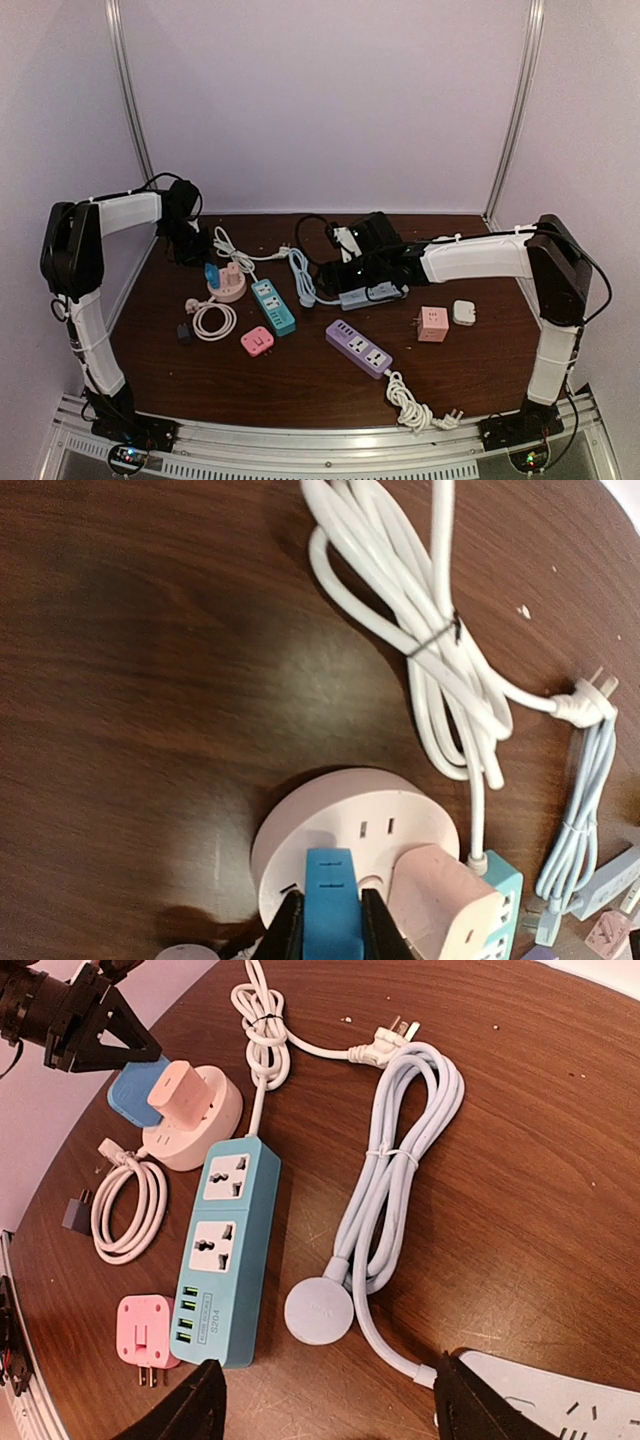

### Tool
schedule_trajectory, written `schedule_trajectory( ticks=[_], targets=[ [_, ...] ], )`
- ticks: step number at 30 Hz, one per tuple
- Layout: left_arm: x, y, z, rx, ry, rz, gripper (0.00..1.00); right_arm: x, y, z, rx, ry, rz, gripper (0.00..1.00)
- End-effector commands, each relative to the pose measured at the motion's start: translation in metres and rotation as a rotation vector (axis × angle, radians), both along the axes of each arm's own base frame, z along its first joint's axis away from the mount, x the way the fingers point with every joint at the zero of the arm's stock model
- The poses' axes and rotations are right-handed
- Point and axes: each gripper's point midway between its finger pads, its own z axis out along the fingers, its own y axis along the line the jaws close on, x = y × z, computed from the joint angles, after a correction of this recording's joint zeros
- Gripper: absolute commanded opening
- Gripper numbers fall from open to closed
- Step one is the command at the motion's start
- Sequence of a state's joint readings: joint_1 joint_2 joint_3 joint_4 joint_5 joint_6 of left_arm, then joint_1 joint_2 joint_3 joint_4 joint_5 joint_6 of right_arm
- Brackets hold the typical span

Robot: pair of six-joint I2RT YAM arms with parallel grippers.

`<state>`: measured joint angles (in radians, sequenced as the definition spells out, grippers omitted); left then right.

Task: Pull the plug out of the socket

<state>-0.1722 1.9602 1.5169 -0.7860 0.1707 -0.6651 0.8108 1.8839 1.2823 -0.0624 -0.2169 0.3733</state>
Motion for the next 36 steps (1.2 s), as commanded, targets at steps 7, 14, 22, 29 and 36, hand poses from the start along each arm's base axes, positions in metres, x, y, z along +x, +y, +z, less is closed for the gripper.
schedule_trajectory(
  ticks=[7, 14, 22, 29, 36],
  targets=[
    [-0.064, -0.047, -0.022, -0.039, 0.111, -0.056, 0.06, -0.002, 0.061, 0.020, 0.060, -0.009, 0.085, 0.71],
    [-0.091, -0.058, -0.025, -0.032, 0.123, -0.084, 0.06, -0.014, 0.127, 0.021, 0.153, 0.042, 0.192, 0.66],
    [-0.114, -0.052, -0.033, -0.021, 0.137, -0.091, 0.06, -0.019, 0.172, 0.007, 0.266, 0.152, 0.280, 0.38],
    [-0.114, -0.052, -0.027, -0.023, 0.112, -0.099, 0.06, -0.018, 0.178, -0.009, 0.280, 0.188, 0.273, 0.17],
    [-0.111, -0.056, -0.023, -0.038, 0.094, -0.123, 0.06, -0.020, 0.177, -0.026, 0.260, 0.229, 0.261, 0.08]
  ],
)
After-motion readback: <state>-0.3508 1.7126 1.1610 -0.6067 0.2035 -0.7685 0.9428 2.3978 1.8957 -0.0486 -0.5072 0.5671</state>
